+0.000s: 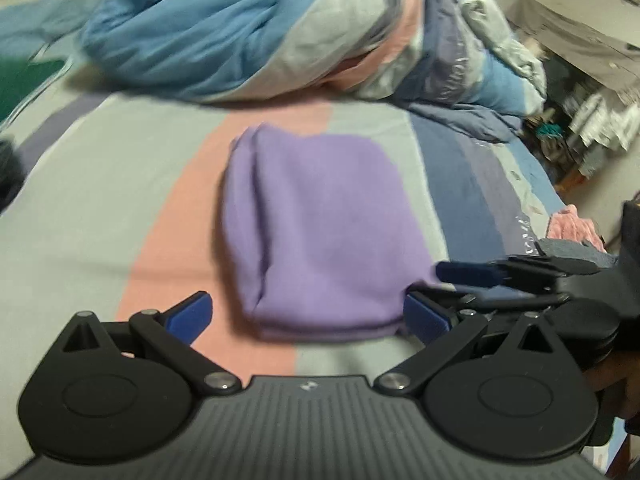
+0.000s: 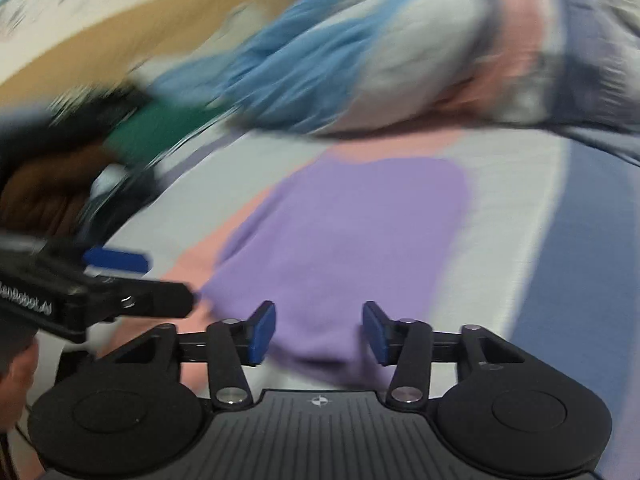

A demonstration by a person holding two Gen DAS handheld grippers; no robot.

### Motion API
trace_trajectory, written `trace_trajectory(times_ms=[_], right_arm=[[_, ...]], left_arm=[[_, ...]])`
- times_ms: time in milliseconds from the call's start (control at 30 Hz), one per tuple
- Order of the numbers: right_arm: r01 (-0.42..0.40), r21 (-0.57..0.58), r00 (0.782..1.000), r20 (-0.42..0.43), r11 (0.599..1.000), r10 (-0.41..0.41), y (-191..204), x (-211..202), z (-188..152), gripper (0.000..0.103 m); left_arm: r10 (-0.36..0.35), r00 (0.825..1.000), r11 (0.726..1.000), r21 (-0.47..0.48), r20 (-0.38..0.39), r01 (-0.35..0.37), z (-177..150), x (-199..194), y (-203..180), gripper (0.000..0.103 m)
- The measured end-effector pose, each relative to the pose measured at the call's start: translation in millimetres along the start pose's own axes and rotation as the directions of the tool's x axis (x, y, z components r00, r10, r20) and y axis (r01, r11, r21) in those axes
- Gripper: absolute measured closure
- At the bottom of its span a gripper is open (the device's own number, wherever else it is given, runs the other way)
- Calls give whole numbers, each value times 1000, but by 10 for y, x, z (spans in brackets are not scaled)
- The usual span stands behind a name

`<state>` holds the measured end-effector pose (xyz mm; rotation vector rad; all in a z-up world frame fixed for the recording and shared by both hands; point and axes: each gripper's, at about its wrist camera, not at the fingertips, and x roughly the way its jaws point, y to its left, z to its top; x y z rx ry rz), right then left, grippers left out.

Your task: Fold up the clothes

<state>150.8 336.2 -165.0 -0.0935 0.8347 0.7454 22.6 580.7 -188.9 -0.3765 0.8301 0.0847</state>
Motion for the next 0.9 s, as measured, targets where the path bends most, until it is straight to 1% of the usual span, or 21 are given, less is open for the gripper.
trace_trajectory(times_ms=[67, 133, 200, 233, 267, 300, 333, 367, 433, 467, 500, 567, 667, 767, 833, 900], right_arm=[[59, 74, 998, -11, 996, -58, -200, 41, -31, 54], [85, 105, 996, -23, 991, -83, -319, 149, -95, 56], [89, 91, 995, -47, 992, -85, -339, 207, -179, 57], [90, 84, 995, -60, 992, -86, -349, 236, -221, 56], [92, 77, 994, -72, 993, -87, -359, 265, -263, 53], [94, 69, 993, -85, 993, -88, -369, 294, -305, 48], [95, 62, 991, -97, 994, -89, -379, 323, -347, 46], [96, 56, 990, -109, 994, -90, -389, 350, -387, 46], [73, 84, 992, -107, 994, -63, -413, 293, -371, 46], [62, 97, 993, -105, 993, -51, -425, 262, -363, 49], [70, 90, 994, -86, 993, -62, -415, 175, -376, 52], [86, 78, 995, -49, 993, -82, -396, 1, -402, 51], [91, 131, 995, -42, 987, -86, -515, -157, -457, 51], [1, 245, 1000, 5, 970, -3, -706, -203, -490, 51], [-35, 301, 999, 36, 953, 26, -818, -144, -423, 50], [-74, 358, 996, 73, 931, 50, -931, -64, -335, 47]], left_arm=[[-47, 999, 999, 21, 15, 46, 129, 125, -114, 0], [-76, 997, 997, 25, 5, 76, 234, 313, -203, 0], [-65, 997, 998, 23, -41, 66, 266, 551, -252, 0], [-35, 996, 999, 21, -81, 37, 255, 693, -257, 0], [16, 991, 1000, 19, -131, -13, 215, 837, -240, 0], [70, 982, 998, 22, -178, -67, 163, 965, -215, 0], [98, 975, 995, 25, -199, -95, 121, 1028, -195, 0], [105, 974, 994, 27, -200, -102, 87, 1033, -179, 0], [117, 973, 993, 32, -201, -113, 48, 1025, -161, 0], [120, 973, 993, 33, -199, -115, 74, 994, -170, 0], [122, 974, 993, 28, -192, -119, 105, 949, -174, 0], [130, 976, 991, 6, -172, -131, 161, 837, -172, 0], [143, 979, 986, -65, -143, -153, 184, 631, -118, 0], [134, 983, 981, -124, -128, -150, 132, 438, -92, 0], [131, 983, 980, -132, -126, -147, 73, 331, -143, 0], [122, 984, 982, -125, -133, -139, 4, 249, -230, 0]])
